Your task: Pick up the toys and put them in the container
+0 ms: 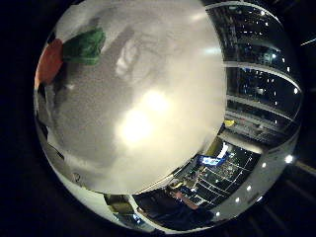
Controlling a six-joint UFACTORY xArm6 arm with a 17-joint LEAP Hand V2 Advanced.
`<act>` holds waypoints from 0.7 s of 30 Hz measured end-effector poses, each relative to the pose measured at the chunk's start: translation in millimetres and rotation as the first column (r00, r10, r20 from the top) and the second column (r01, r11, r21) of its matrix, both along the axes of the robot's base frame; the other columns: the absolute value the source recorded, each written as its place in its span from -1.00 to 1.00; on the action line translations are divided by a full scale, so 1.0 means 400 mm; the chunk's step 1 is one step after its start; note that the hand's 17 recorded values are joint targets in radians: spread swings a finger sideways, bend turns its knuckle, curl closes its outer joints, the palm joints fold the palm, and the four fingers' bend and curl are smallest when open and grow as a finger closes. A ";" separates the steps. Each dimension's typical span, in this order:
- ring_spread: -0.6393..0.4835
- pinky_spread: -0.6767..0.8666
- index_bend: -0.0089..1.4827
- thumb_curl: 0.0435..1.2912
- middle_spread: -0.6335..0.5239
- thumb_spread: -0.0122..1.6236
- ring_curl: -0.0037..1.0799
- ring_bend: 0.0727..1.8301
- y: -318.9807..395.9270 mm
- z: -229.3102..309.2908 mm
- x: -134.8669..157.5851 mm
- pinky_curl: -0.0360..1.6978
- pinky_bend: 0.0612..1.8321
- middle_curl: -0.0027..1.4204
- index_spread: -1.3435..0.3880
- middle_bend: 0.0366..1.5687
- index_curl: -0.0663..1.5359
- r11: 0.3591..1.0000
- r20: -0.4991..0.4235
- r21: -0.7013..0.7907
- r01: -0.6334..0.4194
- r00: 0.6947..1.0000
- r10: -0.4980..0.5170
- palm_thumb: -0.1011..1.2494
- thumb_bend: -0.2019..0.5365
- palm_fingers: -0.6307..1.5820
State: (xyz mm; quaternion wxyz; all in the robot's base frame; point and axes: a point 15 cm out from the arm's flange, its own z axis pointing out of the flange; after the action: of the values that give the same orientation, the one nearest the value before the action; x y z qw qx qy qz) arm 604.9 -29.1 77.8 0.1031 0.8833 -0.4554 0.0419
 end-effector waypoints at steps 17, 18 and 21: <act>-0.59 -0.58 -0.37 -0.49 -0.66 0.22 -0.48 -0.25 -0.230 0.293 -0.090 -0.66 -0.27 -0.30 -0.03 -0.23 -0.35 0.983 0.010 -0.017 0.184 0.983 -0.184 0.71 -0.48 0.63; -0.59 -0.62 -0.38 -0.49 -0.65 0.23 -0.46 -0.23 -0.231 0.299 -0.097 -0.65 -0.25 -0.29 -0.03 -0.22 -0.35 0.982 0.004 -0.018 0.186 0.982 -0.186 0.70 -0.49 0.63; -0.57 -0.81 -0.45 -0.50 -0.63 0.29 -0.32 -0.09 -0.232 0.344 -0.123 -0.57 -0.05 -0.23 -0.03 -0.19 -0.34 0.981 -0.010 -0.013 0.191 0.981 -0.192 0.74 -0.48 0.60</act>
State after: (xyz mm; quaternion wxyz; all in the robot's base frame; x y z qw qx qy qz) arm 555.7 -121.9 215.3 0.1145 0.8350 -0.5374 0.0293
